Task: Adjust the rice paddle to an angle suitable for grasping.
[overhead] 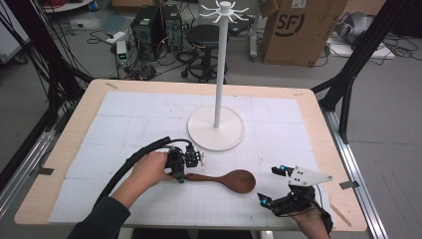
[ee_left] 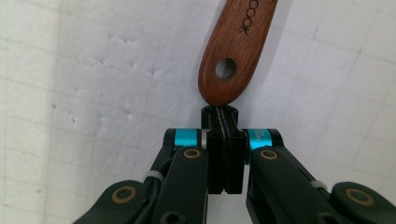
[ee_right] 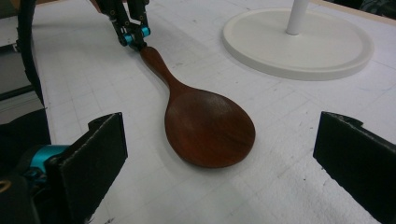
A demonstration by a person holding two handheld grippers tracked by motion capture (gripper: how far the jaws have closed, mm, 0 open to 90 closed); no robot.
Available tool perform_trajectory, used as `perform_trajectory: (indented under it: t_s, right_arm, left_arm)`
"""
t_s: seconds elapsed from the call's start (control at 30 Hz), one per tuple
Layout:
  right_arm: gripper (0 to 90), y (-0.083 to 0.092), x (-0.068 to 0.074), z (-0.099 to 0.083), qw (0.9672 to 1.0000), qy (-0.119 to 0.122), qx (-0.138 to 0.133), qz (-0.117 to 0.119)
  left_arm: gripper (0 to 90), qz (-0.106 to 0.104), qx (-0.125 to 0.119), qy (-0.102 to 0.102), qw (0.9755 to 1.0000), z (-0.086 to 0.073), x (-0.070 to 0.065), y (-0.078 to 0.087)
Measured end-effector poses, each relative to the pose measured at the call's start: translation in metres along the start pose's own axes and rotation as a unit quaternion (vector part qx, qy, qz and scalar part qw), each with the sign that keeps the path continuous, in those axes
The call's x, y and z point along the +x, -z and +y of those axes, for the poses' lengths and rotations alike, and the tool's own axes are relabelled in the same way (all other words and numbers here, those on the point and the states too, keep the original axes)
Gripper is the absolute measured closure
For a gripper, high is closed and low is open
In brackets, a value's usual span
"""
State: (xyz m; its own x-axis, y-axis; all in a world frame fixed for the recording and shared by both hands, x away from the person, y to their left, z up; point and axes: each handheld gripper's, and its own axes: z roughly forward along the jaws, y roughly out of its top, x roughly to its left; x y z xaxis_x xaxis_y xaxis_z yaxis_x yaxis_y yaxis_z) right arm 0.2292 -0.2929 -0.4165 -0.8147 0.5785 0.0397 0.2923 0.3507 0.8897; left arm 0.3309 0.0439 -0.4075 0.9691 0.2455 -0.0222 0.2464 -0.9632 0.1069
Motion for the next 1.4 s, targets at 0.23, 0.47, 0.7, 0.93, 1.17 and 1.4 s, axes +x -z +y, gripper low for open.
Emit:
perform_trajectory:
  t_s: [0.23,0.47,0.7,0.93,1.17,1.4]
  right_arm:
    - [1.5,0.001,-0.001,-0.001,1.0,0.0,0.0,0.0]
    - [1.5,0.003,0.0,-0.002,1.0,-0.001,-0.002,-0.002]
    - [1.5,0.003,-0.001,-0.003,1.0,-0.003,0.0,-0.001]
    - [1.5,0.004,-0.001,-0.003,1.0,-0.004,-0.001,-0.001]
    - [1.5,0.004,-0.001,-0.003,1.0,-0.002,-0.001,-0.003]
    - [1.5,0.003,-0.001,-0.003,1.0,-0.002,0.002,-0.003]
  left_arm:
    - [89.7,0.004,-0.011,0.009,0.9999,0.011,0.003,-0.001]
    - [89.7,0.012,-0.026,0.024,0.9993,0.021,0.009,-0.002]
    - [89.7,0.014,-0.032,0.025,0.9991,0.024,0.011,-0.003]
    - [89.0,0.017,-0.042,0.015,0.9989,0.014,0.01,0.011]
    - [79.0,0.004,-0.076,0.005,0.9971,-0.001,0.004,0.024]
    - [63.5,-0.017,-0.123,0.024,0.992,-0.026,0.005,0.035]
